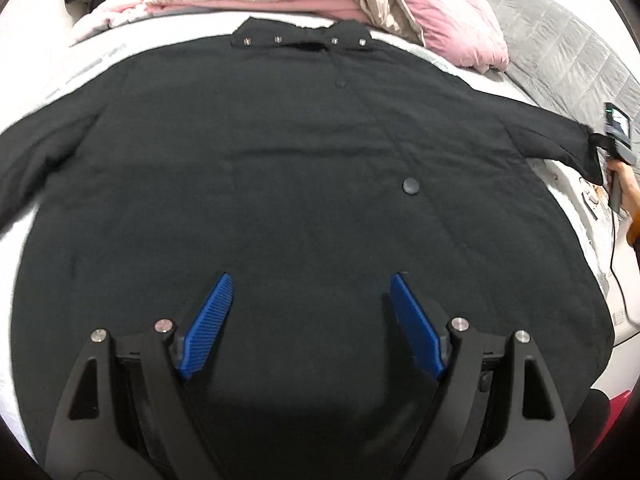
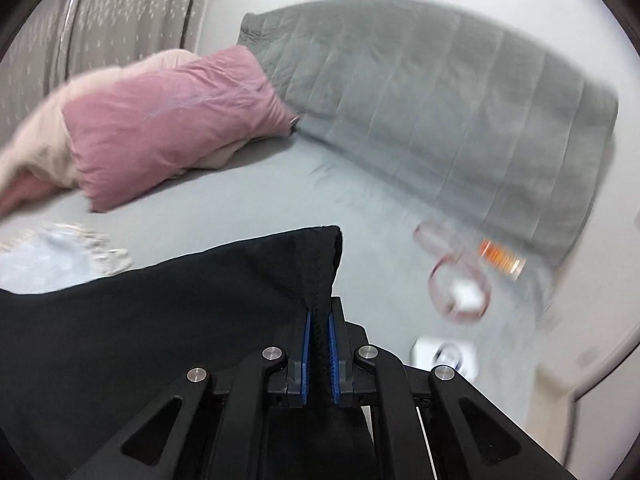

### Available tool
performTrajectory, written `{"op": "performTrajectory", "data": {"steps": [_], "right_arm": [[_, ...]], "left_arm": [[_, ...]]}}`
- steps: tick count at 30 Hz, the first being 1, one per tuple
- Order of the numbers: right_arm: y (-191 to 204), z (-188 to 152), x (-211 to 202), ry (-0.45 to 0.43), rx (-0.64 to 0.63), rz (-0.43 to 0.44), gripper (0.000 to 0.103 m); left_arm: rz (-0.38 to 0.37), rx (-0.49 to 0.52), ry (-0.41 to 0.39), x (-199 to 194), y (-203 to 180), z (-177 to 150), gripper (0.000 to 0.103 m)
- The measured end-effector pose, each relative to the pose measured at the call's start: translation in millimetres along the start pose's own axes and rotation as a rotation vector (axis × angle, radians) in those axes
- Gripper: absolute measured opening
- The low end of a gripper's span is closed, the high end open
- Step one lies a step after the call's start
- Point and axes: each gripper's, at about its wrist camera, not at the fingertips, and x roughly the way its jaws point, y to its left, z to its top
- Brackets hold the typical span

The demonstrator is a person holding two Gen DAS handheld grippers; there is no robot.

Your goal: Fold large clothes

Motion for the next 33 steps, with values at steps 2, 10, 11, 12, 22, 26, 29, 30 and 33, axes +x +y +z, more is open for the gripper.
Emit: {"op": "performTrajectory", "data": {"steps": [2, 10, 11, 12, 22, 26, 29, 30, 33], "right_arm": [[25.0, -6.1, 32.3, 0.101, -0.065, -0.106, 0.010], [80.6, -1.9, -27.1, -0.044, 0.012, -0.001, 0.057], [89.6, 1.9, -38.9, -0.061, -0.003, 0.037, 0.057], [108.3, 8.9, -55.3, -0.075, -0.021, 0.117, 0.057], [341.6, 45.7, -198.8, -0.041, -0.218, 0.906, 0.055], [431.5, 54.1, -212.4, 0.009, -0.224, 0.991, 0.054], [493.4, 56.2, -198.2, 0.070, -0.169, 0.977, 0.054], [504.8, 55.2, -190.7, 0.089, -0.152, 0.956, 0.054], [539.6, 43.3, -162.0, 0.145, -0.149, 0.829, 0.054]], "left_arm": [[0.022, 0.020, 0.015, -0.7, -1.2, -2.1, 0.082], [0.041, 0.080, 0.030, -33.5, 12.8, 45.6, 0.082], [0.057, 0.076, 0.011, -33.9, 15.9, 60.9, 0.082], [0.065, 0.068, -0.008, -31.7, 18.8, 76.0, 0.082], [0.016, -0.168, -0.190, 62.0, 65.0, 166.6, 0.082], [-0.014, -0.223, -0.201, 96.5, 67.1, 145.1, 0.082], [0.001, -0.194, -0.205, 98.2, 60.4, 143.9, 0.082], [-0.018, -0.191, -0.215, 96.0, 59.2, 144.5, 0.082], [-0.063, -0.209, -0.212, 97.7, 63.8, 143.4, 0.082]]}}
